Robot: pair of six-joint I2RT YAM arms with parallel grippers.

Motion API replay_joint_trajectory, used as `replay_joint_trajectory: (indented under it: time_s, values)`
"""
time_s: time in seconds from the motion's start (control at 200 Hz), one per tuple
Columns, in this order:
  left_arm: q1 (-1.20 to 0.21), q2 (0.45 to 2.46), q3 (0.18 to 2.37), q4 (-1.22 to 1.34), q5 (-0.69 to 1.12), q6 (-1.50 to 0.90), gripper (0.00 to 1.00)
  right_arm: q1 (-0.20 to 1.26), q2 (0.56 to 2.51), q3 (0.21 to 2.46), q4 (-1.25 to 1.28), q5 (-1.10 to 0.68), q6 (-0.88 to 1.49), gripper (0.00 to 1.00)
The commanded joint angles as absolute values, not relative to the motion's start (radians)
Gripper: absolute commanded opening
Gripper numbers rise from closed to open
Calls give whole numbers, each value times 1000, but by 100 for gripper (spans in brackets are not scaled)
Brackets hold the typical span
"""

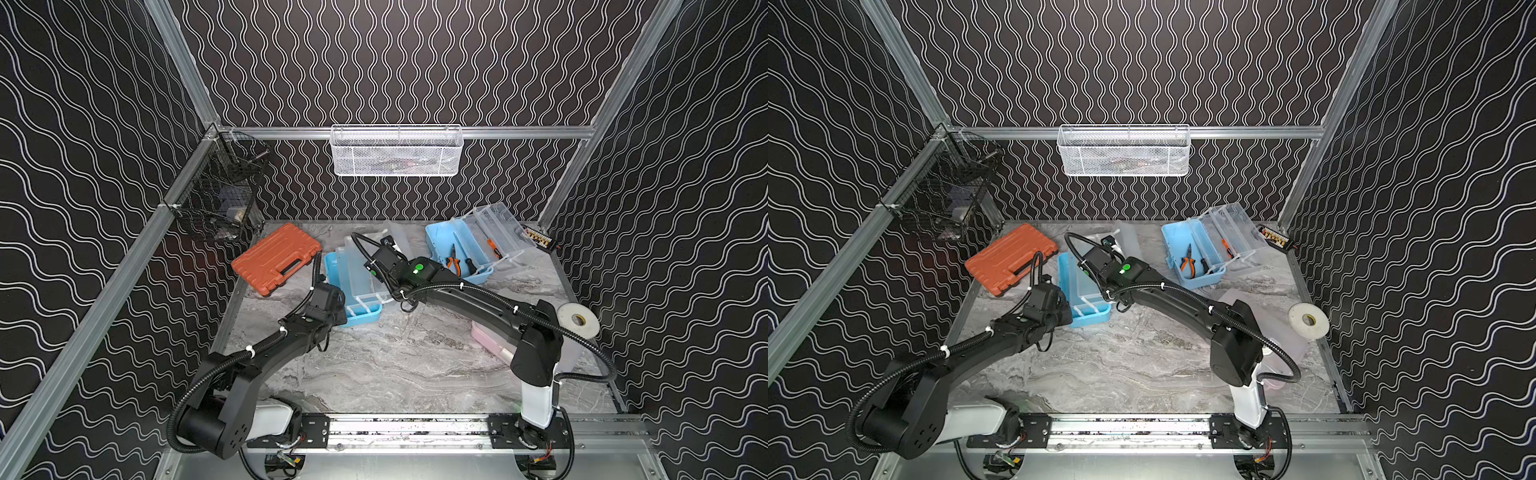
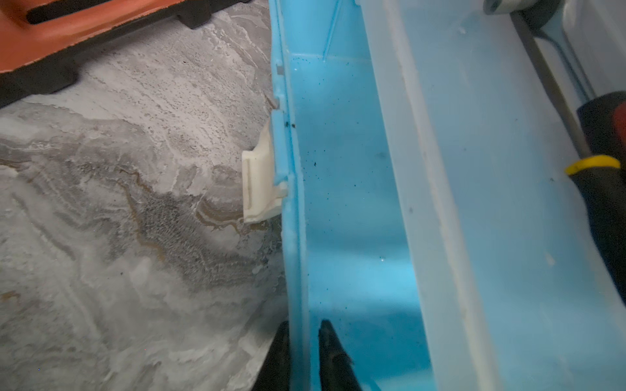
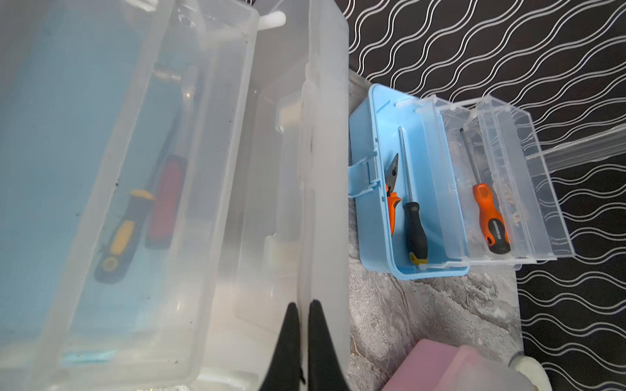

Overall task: Close toolboxes
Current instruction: Close the toolbox lid.

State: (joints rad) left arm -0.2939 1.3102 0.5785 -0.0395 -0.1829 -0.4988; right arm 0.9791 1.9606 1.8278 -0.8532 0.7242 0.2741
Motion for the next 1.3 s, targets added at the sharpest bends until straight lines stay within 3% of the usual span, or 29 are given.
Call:
replay_joint_trajectory:
  time_s: [0.0, 0.741, 1.056, 1.297]
  values:
    - [-305, 1301, 568, -81, -56, -477, 19, 1014, 1994, 1849, -790, 466, 293, 0]
    - [-304, 1224, 539, -118, -101, -476, 21, 1098, 2088, 1923, -749, 364, 325, 0]
    - [-304, 1196, 526, -135, -118, -476, 21, 1101, 2068, 1905, -708, 280, 346, 12]
    - [-304, 1177, 525, -151, -121, -474, 22, 1102, 1994, 1898, -691, 269, 345, 36]
